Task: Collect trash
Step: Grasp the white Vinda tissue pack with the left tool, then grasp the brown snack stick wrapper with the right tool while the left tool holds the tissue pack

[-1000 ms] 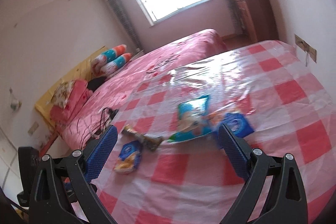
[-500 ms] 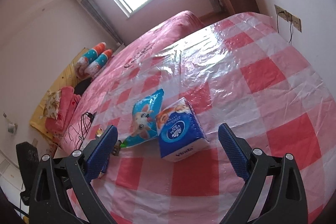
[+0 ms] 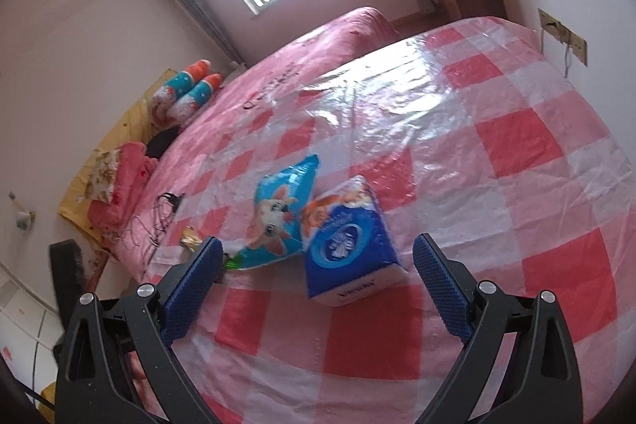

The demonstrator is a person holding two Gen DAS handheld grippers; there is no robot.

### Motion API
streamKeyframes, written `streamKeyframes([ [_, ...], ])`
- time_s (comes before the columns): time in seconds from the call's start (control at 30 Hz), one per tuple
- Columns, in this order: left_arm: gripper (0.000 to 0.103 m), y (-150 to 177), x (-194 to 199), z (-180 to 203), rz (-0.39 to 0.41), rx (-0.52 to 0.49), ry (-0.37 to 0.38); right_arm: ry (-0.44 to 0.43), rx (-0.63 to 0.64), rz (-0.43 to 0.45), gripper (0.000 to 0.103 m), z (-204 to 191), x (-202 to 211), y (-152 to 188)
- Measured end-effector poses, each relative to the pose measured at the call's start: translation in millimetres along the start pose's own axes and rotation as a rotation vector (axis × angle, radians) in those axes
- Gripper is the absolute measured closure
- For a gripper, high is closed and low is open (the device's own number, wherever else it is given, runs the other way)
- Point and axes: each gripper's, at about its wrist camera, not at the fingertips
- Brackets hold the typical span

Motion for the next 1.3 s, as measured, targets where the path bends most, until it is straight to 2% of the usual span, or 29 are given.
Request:
streamKeyframes([
  [0.1,0.020,0.4,-0.7,0.2,0.021,0.000,-0.022,-0.019,0.039,0.011,0.008,-10.9,-0.2,-0.6],
  [0.2,0.032,1.4,-1.4,2.7,0.039,-0.025,-0.067,-0.040,0.059,0.009,0.010,-20.0,-2.8,-0.2],
  [0.23,0.036,1.9,-1.3,1.6,0.044,-0.030,-0.073,-0.047,0.061,0.005,0.014,-22.1,-4.2,0.2],
  [0.4,0.045,5.7,2.4,-4.4,0.073,-0.031,-0.070,-0.084,0.092,-0.013,0.015,-38.7,-14.9,4.1],
  [0.6,0.054,7.5,7.3,-20.3,0.088,0.009,0.000,-0.110,0.163,-0.043,0.016,-66.7,-27.4,13.2],
  [0.8,0.063,10.2,10.8,-39.8,0.091,0.051,0.084,-0.089,0.263,-0.075,0.016,-98.6,-41.2,22.6],
  [0.9,0.065,13.0,11.8,-48.6,0.094,0.066,0.117,-0.065,0.301,-0.104,0.018,-109.1,-53.7,26.6],
  [1.0,0.065,14.9,13.3,-59.0,0.092,0.085,0.144,-0.043,0.321,-0.134,0.025,-114.9,-66.2,28.1],
  [1.3,0.066,15.9,24.4,-83.6,0.119,0.121,0.189,0.030,0.426,-0.196,0.033,-132.0,-99.6,25.2],
])
Point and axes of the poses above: each gripper's, at about its wrist camera, not at the fingertips, and x roughly against the way its jaws point, z to its right, y to its underside, and after that the axes turned 3 degrees about -y, right-handed
